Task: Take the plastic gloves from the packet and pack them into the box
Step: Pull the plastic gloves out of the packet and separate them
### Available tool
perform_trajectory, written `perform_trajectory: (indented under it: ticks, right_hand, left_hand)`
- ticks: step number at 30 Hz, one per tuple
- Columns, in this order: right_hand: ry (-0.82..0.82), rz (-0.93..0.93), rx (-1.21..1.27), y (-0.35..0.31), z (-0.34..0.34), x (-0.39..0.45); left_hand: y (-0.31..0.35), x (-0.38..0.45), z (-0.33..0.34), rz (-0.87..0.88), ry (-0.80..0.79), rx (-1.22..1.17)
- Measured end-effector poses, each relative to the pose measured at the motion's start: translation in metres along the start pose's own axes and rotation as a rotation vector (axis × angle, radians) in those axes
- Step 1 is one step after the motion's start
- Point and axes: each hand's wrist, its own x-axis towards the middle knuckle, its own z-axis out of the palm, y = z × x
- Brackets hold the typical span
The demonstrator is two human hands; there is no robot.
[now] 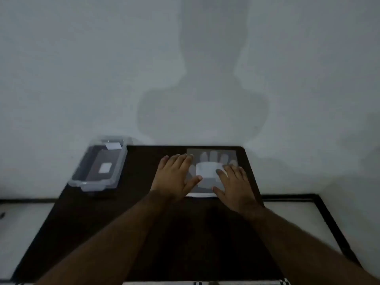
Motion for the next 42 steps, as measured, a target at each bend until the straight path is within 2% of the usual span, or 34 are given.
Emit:
perform_trajectory:
  ticks: [6,10,13,19,32,42]
  right_hand:
    - [-0.320,-0.132,0.055,0.037,0.055,0.028]
    - [-0.395,-0.214,0.037,0.049,0.066,0.056]
    - [-0.404,-0.271,0.071,0.055,0.074,0.070]
    - [-0.389,-0.290,0.171,0.065,0.089,0.089]
    - [-0.339,-0.075,0.405,0.068,0.096,0.104]
    - [-0.220,0.053,0.486,0.074,0.107,0.119]
  left_hand:
    - [0.036,0.013,0.080,-0.146,-0.226,-0.131]
    - [0.044,0.020,0.117,-0.215,-0.321,-0.172]
    - [0.049,0.023,0.138,-0.193,-0.381,-0.164]
    - [0.056,0.035,0.168,-0.136,-0.389,-0.163]
    - [0.058,0.064,0.191,-0.106,-0.298,-0.115]
    - [0.055,0.088,0.202,-0.171,-0.371,-0.046]
